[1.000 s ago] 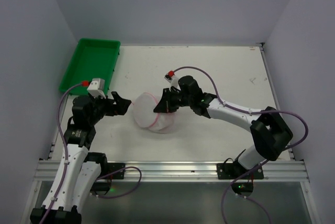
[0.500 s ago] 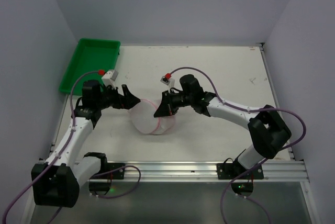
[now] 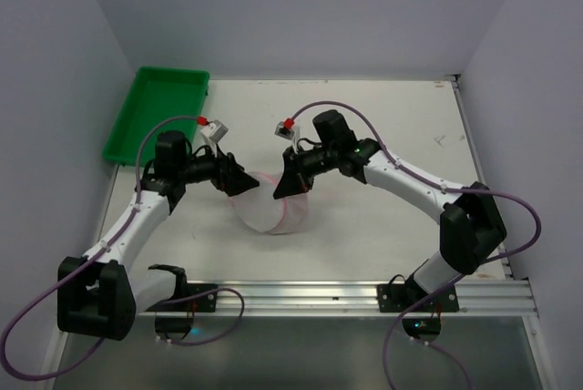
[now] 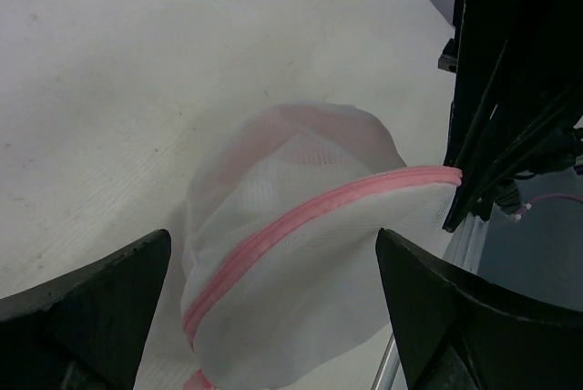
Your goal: Unzip the laundry bag and remove the bra
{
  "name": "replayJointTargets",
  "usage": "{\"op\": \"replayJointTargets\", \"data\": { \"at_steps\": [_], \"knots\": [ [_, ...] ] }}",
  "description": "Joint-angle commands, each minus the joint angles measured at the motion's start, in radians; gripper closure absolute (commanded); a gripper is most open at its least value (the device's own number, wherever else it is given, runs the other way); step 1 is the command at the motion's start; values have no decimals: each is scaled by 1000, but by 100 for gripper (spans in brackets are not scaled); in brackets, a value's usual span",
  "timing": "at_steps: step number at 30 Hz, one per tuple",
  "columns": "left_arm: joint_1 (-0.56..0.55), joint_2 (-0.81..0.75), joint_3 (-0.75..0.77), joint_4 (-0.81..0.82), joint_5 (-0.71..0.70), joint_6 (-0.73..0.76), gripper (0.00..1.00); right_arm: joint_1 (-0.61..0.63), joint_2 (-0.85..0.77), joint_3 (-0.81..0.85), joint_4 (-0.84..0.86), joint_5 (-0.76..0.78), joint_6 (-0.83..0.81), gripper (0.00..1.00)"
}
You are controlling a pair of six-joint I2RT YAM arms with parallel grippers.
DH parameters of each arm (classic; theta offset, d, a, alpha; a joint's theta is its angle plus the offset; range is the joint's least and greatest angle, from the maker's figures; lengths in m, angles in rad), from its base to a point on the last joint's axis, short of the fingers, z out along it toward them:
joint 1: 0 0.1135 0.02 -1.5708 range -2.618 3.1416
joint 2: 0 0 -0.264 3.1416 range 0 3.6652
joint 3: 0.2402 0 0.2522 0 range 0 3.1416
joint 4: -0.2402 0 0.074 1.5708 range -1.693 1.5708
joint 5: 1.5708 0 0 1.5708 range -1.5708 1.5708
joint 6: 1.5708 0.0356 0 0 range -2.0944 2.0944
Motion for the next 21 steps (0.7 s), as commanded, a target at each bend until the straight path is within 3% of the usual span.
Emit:
{"op": "replayJointTargets", "data": {
  "at_steps": [1,6,15,19,21],
  "knots": [
    [-27,-6,-15,47,42,57,3,-8,16,80,-153,-102,-163,100],
    [-50,22,-15,41,24,68,6,-10,33,143,-271,-139,-298,100],
    [-93,5,-34,1,58,23,43,-100,55,184,-285,-161,-302,100],
    [-109,-26,-44,0,51,2,66,-117,65,210,-284,-158,-302,100],
    [-115,-39,-45,1,64,-18,84,-122,73,216,-276,-137,-297,95]
  ]
}}
